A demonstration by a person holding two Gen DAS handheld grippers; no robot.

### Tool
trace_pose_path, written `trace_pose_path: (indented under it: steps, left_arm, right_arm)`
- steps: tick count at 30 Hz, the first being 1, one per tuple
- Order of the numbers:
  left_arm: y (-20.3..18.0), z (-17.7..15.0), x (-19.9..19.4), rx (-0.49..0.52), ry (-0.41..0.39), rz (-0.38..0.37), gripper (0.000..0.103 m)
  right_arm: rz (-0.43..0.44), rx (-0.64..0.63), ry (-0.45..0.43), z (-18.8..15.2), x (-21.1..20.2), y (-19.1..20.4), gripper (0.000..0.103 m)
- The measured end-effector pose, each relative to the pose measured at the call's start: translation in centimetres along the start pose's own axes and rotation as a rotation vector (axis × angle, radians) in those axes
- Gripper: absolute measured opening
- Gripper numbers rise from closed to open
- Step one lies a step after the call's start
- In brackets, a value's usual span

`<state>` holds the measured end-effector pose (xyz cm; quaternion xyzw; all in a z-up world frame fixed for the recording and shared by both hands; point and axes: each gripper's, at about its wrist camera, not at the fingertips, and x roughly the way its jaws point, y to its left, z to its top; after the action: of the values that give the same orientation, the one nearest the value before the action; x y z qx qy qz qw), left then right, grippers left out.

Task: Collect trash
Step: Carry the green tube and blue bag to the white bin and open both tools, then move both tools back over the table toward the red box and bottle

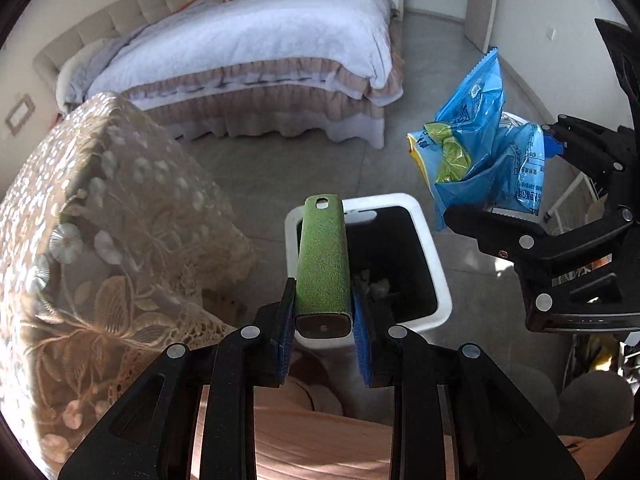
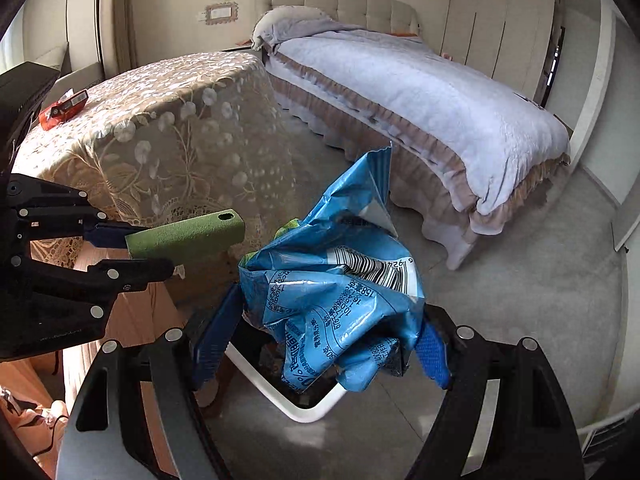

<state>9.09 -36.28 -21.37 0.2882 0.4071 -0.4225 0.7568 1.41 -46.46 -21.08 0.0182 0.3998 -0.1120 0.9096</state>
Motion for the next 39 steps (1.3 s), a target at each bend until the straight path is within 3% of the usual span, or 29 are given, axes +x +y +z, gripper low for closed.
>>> trace_pose_path:
  steps: [10,15,16,17,18,20,23,39]
  left_arm:
    - [-1.1,0.9,6.7,0.070,0.150,-0.053,0.025]
    - [-1.5,1.2,9.2,0.108,0.212,-0.089,0.026]
    - [-1.6,1.3,9.7,0.122,0.232,-0.112,0.033]
    - [-1.7,1.2,10.0,0.133,0.250,-0.126,0.074]
    - [-1.8,1.1,10.2,0.144,0.251,-0.112,0.099]
    - [-2.3,0.8,10.3,0.180,0.233,-0.072,0.098]
    - [-2.7,0.6,10.3,0.197,0.236,-0.071,0.098]
    - [-1.2,0.7,6.9,0.145,0.165,-0.037,0.098]
  right_arm:
    - [-0.015,-0.039,0.116,-1.6,5.0,-1.5,0.078]
    - [-0.020,-0.146,0.166,-2.9,7.2,-1.8,0.081]
    - [-0.015,-0.175,0.184,-3.2,7.5,-1.8,0.085]
    - [-0.030,-0.216,0.192,-3.6,7.8,-1.7,0.092]
    - [-0.040,-0.236,0.194,-3.8,8.0,-1.7,0.099]
    - [-0.050,-0.258,0.219,-4.3,8.5,-1.7,0.099]
    - [-0.046,-0.255,0.226,-4.3,8.5,-1.6,0.099]
    - [-0.062,-0.280,0.150,-2.7,6.5,-0.3,0.099]
